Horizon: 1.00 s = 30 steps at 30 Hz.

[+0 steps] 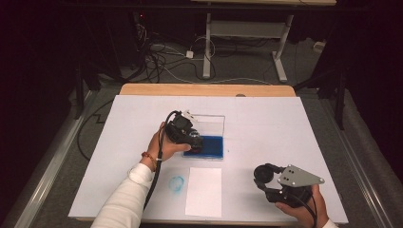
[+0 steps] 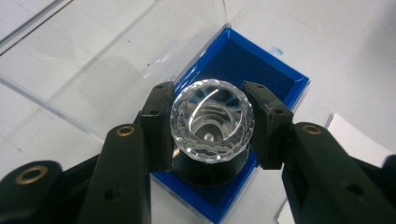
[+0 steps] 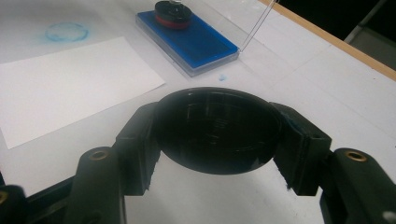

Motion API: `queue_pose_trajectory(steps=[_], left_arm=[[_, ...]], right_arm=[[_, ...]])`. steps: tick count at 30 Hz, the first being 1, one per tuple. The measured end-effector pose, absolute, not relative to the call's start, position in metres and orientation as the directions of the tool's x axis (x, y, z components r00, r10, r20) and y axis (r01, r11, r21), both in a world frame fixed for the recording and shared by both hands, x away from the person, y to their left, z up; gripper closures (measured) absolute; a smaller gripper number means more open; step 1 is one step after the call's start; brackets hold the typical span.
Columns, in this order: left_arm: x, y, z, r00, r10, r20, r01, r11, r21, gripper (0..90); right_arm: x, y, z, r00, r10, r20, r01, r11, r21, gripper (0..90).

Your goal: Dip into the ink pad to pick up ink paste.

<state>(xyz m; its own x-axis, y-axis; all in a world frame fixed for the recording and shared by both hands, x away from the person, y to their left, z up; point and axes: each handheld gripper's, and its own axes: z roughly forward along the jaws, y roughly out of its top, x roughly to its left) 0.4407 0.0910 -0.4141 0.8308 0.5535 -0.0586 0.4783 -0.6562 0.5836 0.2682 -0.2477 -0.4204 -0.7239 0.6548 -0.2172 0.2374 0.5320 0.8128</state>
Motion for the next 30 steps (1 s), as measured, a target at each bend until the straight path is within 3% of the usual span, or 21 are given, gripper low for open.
queue_pose_trajectory(steps=[14,30], left_arm=[[0.4387,0.0929,-0.419,0.83,0.554,-0.063,0.454,-0.606,0.653,55.0],[0.4388,0.0921,-0.4243,0.831,0.551,-0.081,0.462,-0.601,0.652,55.0]], right_arm=[[0.2679,-0.2451,-0.4202,-0.73,0.646,-0.222,0.231,0.539,0.81,38.3],[0.2666,-0.2464,-0.4203,-0.729,0.647,-0.225,0.232,0.542,0.808,38.2]])
